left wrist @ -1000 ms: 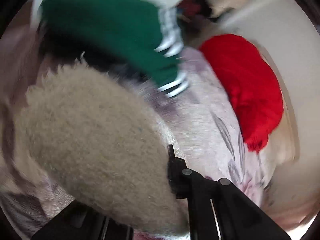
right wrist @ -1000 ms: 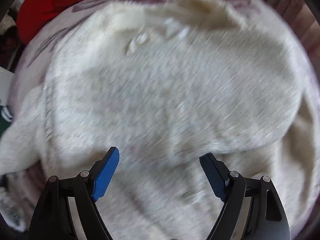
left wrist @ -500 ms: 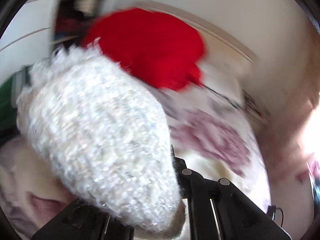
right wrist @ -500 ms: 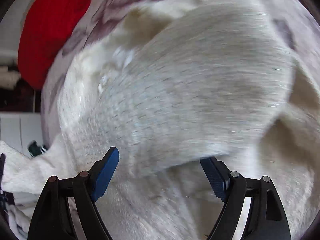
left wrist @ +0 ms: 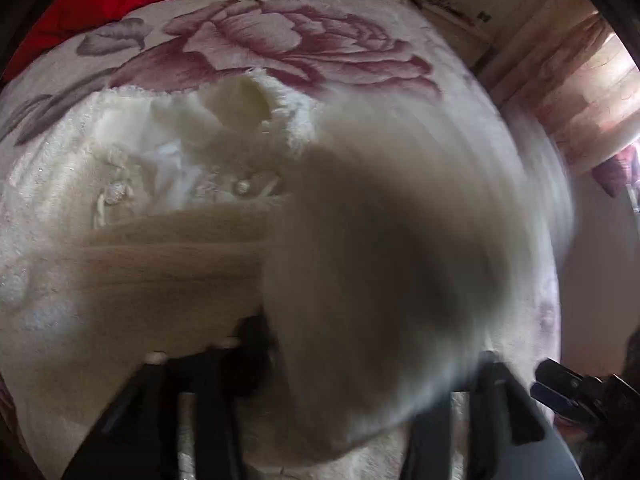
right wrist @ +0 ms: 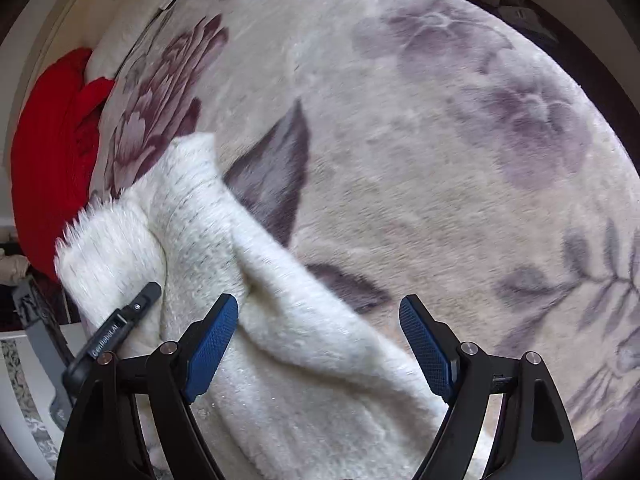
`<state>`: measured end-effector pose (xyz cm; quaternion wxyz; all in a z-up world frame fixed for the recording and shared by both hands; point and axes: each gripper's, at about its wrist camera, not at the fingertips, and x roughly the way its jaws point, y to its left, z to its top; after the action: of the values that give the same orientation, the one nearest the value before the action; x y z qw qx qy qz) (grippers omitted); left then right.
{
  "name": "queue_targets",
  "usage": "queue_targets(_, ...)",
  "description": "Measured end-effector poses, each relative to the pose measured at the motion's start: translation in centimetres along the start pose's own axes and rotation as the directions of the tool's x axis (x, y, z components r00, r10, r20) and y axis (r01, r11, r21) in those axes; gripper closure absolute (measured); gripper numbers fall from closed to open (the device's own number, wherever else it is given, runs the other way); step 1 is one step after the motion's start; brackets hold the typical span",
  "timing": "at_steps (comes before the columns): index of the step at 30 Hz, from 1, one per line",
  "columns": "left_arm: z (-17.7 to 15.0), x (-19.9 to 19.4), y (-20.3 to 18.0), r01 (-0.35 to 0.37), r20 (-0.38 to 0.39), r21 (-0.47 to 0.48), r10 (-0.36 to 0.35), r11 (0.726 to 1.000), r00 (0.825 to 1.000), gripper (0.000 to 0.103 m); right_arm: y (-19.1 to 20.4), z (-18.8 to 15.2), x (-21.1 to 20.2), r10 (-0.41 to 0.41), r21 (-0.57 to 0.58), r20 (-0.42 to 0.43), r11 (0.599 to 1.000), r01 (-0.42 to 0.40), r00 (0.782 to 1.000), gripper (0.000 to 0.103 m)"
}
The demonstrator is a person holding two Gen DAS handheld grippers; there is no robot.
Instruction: Fold large clothes
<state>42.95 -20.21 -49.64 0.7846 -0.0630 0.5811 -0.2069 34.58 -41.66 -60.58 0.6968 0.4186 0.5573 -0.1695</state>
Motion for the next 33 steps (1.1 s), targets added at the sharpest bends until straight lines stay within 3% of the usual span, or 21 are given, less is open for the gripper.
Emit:
queue_targets(1, -0.1, -0.7, 0.0, 0.020, 0.009, 0.003, -0.020, 1.000, 1.000, 0.018, -0.9, 0.5, -0.6, 0.007, -0.002, -0.003, 1.000, -0.007, 1.000, 0.018)
queue_targets(5, -1.2, -4.8, 1.2, 0.005, 0.088, 0.017, -0.007, 1.000, 0.996, 0.014, -1.2, 1.7, -1.6, 0.042, -0.025, -0.023, 0.999, -0.043, 0.999, 0.017)
queue_targets(7, -2.3, -8.2, 4.1, -0.052, 0.143, -0.023, 0.055, 0.998, 0.988, 0.014, 0.4, 1.7, -2.1, 0.083, -0.050, -0.030, 0.995, -0.084, 0.996, 0.017)
queue_targets(10, -5.1, -11.6, 8.9, -0.246, 0.217, -0.053, 0.252, 0.968, 0.943, 0.014, 4.4, 1.8, -2.0, 0.168, -0.089, -0.060, 0.981, -0.173, 0.984, 0.017)
queue_targets(11, -6.5, -12.0, 10.7, -0.311, 0.208, -0.068, 0.318, 0.948, 0.925, 0.014, 5.8, 1.7, -1.8, 0.206, -0.096, -0.079, 0.972, -0.213, 0.975, 0.017)
queue_targets(14, -9.7, -10.1, 15.2, -0.354, 0.090, -0.124, 0.366, 0.927, 0.926, 0.014, 10.8, 2.1, 0.5, 0.280, -0.149, -0.153, 0.942, -0.302, 0.948, 0.015)
queue_targets(15, -11.3, -8.8, 16.8, -0.375, 0.040, -0.143, 0.384, 0.916, 0.922, 0.014, 11.8, 2.0, 1.3, 0.260, -0.173, -0.165, 0.942, -0.287, 0.951, 0.015)
queue_targets(17, -13.0, -6.6, 18.6, -0.392, -0.021, -0.154, 0.394, 0.907, 0.919, 0.014, 13.9, 2.2, 4.1, 0.117, -0.249, -0.181, 0.955, -0.161, 0.976, 0.015)
queue_targets(19, -14.1, -4.3, 19.7, -0.408, -0.065, -0.158, 0.403, 0.899, 0.913, 0.014, 15.0, 1.9, 6.7, 0.034, -0.295, -0.215, 0.951, -0.098, 0.976, 0.015)
queue_targets(20, -14.3, -3.6, 19.9, -0.419, -0.065, -0.154, 0.414, 0.895, 0.908, 0.006, 15.3, 1.5, 7.8, 0.007, -0.304, -0.247, 0.949, -0.084, 0.969, 0.017)
queue_targets(21, -14.5, -3.5, 20.1, -0.423, -0.058, -0.152, 0.419, 0.893, 0.906, 0.000, 15.7, 1.0, 8.3, -0.009, -0.324, -0.250, 0.943, -0.075, 0.968, 0.024)
queue_targets(22, -14.3, -3.0, 20.2, -0.426, -0.044, -0.154, 0.424, 0.892, 0.904, 0.000, 16.1, 0.5, 7.9, -0.013, -0.355, -0.210, 0.933, -0.064, 0.978, 0.069)
queue_targets(23, -14.1, -2.8, 20.4, -0.425, -0.037, -0.164, 0.425, 0.890, 0.904, 0.000, 16.6, 0.2, 7.3, -0.008, -0.392, -0.178, 0.918, -0.064, 0.984, 0.092)
queue_targets(26, -14.0, -2.5, 20.5, -0.421, 0.002, -0.194, 0.429, 0.886, 0.903, 0.000, 17.4, -0.2, 4.0, 0.045, -0.422, -0.093, 0.903, -0.081, 0.995, 0.092)
queue_targets(30, -13.1, -3.1, 20.2, -0.425, -0.046, -0.183, 0.424, 0.886, 0.904, 0.000, 17.1, 1.4, -0.6, 0.086, -0.418, 0.041, 0.906, -0.062, 0.995, 0.095)
queue_targets(32, -12.9, -5.4, 20.0, -0.380, -0.003, -0.215, 0.388, 0.900, 0.922, 0.000, 16.7, 2.3, 0.2, 0.004, -0.435, 0.032, 0.901, 0.011, 0.999, 0.096)
queue_targets(33, -12.9, -7.4, 20.0, -0.351, 0.031, -0.253, 0.370, 0.902, 0.929, 0.000, 16.2, 2.8, 1.3, -0.088, -0.435, 0.051, 0.895, 0.101, 0.995, 0.096)
